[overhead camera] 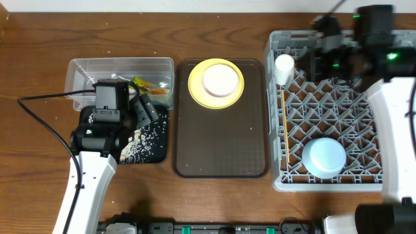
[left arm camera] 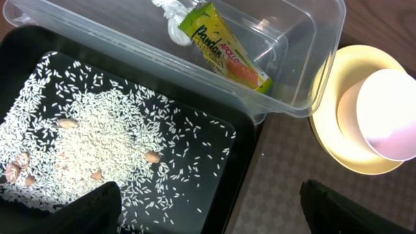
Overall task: Sort waste into correct bins and load items into the dishwasher rack
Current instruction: 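Move the right gripper left over the yellow plate and lower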
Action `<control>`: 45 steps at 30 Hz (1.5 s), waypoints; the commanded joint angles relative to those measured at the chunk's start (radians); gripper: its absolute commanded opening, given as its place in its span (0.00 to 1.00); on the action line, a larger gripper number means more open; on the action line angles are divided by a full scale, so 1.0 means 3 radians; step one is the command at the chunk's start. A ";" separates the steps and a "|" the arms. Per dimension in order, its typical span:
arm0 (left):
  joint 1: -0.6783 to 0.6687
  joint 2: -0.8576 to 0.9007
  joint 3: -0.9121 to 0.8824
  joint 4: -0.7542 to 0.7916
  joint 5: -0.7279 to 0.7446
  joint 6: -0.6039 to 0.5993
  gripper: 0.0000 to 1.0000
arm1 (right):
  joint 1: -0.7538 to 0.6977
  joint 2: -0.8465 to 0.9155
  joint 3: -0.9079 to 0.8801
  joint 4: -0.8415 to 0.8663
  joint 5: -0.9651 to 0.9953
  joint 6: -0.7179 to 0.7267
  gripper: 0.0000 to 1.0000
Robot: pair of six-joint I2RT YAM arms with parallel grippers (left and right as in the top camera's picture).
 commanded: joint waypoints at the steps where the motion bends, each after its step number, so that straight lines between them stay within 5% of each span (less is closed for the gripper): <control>1: 0.0015 0.0013 -0.0023 -0.0005 -0.0006 0.0046 0.90 | 0.0399 -0.0046 0.0003 0.0080 0.0397 0.0109 0.04; 14: 0.0015 0.0013 -0.0023 -0.0005 -0.0006 0.0046 0.90 | 0.1513 0.0614 0.0001 0.0446 0.0791 0.0170 0.13; 17: 0.0015 0.0013 -0.0023 -0.0005 -0.0006 0.0046 0.90 | 0.1595 0.0844 0.0001 0.0496 0.0806 0.0169 0.24; 32: 0.0015 0.0013 -0.0023 -0.0005 -0.0005 0.0046 0.91 | 0.1635 0.1651 0.0001 0.0982 0.0807 0.0108 0.42; 40: 0.0015 0.0013 -0.0023 -0.0005 -0.0006 0.0046 0.91 | 0.1644 0.1789 0.0001 0.1172 0.0856 0.0069 0.41; 45: 0.0015 0.0013 -0.0023 -0.0005 -0.0005 0.0046 0.90 | 0.1645 0.1820 0.0001 0.1269 0.0963 0.0067 0.29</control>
